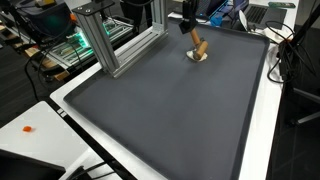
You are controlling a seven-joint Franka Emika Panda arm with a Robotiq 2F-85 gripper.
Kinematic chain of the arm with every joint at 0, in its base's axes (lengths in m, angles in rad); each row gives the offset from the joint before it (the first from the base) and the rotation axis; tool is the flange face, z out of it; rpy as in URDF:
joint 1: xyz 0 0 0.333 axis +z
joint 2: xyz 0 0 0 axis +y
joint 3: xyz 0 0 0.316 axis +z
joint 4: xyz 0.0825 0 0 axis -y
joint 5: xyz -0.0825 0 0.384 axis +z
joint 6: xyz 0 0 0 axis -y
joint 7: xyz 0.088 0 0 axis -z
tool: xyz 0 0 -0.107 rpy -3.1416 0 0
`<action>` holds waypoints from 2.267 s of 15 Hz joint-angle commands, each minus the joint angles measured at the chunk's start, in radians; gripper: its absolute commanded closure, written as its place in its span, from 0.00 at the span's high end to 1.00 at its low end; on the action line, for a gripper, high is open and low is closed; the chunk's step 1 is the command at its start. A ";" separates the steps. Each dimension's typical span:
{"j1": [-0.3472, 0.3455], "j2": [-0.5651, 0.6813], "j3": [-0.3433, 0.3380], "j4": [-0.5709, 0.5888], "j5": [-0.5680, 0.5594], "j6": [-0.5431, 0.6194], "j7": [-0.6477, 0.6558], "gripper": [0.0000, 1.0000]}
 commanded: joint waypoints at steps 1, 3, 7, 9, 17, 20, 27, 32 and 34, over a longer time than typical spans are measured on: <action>0.003 -0.018 -0.002 -0.009 0.020 -0.063 -0.003 0.35; 0.003 -0.016 -0.003 -0.007 0.015 -0.019 0.005 0.35; 0.001 -0.023 -0.002 -0.002 0.032 -0.040 -0.013 0.35; 0.001 -0.031 -0.001 0.000 0.041 -0.071 -0.020 0.35; 0.003 -0.035 0.003 0.016 0.043 -0.148 -0.029 0.35; 0.008 -0.007 0.008 0.014 0.038 -0.129 -0.027 0.35; 0.016 0.044 0.007 0.031 0.030 -0.088 -0.005 0.35; 0.017 0.066 0.002 0.047 0.030 -0.069 0.000 0.35; 0.015 0.053 0.001 0.056 0.033 -0.081 -0.004 0.35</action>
